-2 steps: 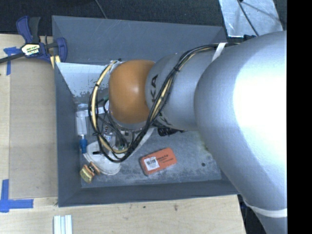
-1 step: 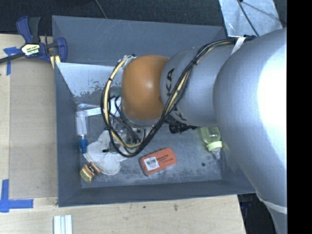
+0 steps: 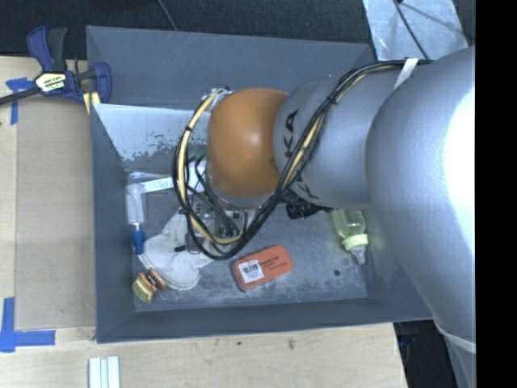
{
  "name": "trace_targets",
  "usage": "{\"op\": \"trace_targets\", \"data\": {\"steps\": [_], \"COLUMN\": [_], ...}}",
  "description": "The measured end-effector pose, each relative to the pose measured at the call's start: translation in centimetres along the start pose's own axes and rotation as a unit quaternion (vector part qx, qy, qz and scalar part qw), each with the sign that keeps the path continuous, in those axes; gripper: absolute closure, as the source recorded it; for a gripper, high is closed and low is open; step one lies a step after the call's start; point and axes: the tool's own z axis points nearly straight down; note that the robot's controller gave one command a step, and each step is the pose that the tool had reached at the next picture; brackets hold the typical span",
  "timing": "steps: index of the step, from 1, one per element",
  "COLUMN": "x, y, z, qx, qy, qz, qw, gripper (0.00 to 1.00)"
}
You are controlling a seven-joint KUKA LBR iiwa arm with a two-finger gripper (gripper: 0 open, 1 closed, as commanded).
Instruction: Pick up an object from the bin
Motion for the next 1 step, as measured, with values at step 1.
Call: {"op": "trace_targets", "data": {"steps": [1], "x": [-0.01], "y": [3.60], "z": [-3.00], "qx": [-0.002], "qy": [0.0007], "qz": [0.003], "qw": [1.0000], "gripper": [0.00]}}
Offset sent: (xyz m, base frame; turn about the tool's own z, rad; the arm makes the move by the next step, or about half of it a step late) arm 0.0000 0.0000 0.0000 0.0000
